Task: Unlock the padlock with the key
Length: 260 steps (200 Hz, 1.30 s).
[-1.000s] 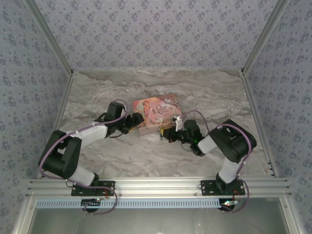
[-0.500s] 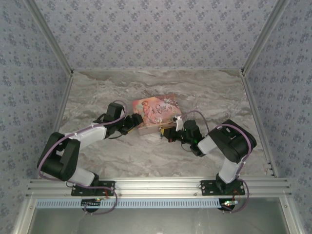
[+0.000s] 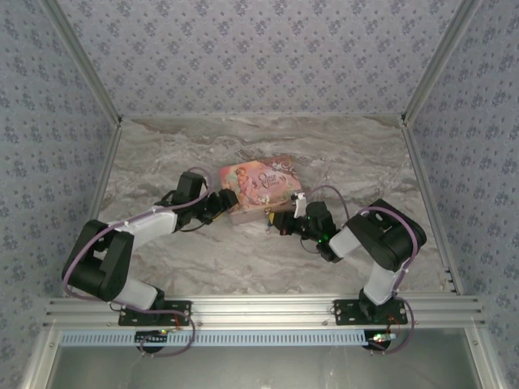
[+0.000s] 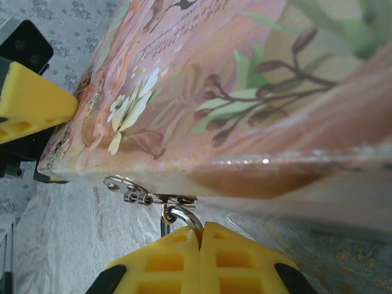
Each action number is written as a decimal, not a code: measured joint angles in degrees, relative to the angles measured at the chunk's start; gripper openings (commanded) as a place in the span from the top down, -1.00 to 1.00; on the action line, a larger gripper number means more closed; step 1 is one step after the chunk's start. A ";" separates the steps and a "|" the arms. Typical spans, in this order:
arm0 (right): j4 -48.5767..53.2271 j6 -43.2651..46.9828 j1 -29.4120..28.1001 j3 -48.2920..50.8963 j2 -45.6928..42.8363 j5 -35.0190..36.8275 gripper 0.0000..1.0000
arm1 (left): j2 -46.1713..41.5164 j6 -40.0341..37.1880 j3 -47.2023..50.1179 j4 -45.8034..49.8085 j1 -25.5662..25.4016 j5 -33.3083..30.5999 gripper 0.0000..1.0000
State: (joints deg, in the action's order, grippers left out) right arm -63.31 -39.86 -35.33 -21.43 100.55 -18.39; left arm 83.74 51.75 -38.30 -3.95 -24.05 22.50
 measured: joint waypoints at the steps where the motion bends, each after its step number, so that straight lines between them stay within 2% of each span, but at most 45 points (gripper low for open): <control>1: -0.02 -0.11 -0.02 0.00 0.00 0.04 1.00 | 0.00 0.00 0.04 -0.04 0.00 0.00 -0.55; 81: -1.66 -14.45 -2.58 0.55 -0.15 9.51 1.00 | -1.57 1.51 2.27 -1.68 -1.03 -0.31 -0.55; 119: -1.44 -20.24 -2.58 0.50 -1.01 11.63 1.00 | -1.57 1.53 2.49 -2.10 -1.38 -0.44 -0.56; 186: 0.33 -26.75 -2.58 -0.50 -1.66 13.46 1.00 | -1.57 1.75 2.64 -2.34 -1.46 -0.44 -0.57; 260: 1.36 -29.42 -1.97 -1.44 -1.66 15.08 0.99 | -1.57 1.92 2.91 -2.71 -1.49 -0.42 -0.58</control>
State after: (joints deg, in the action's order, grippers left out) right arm -61.95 -69.28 -37.30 -22.87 98.89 -3.31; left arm 82.17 53.67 -35.40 -6.66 -25.54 22.09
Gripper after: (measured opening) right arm 0.057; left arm 0.792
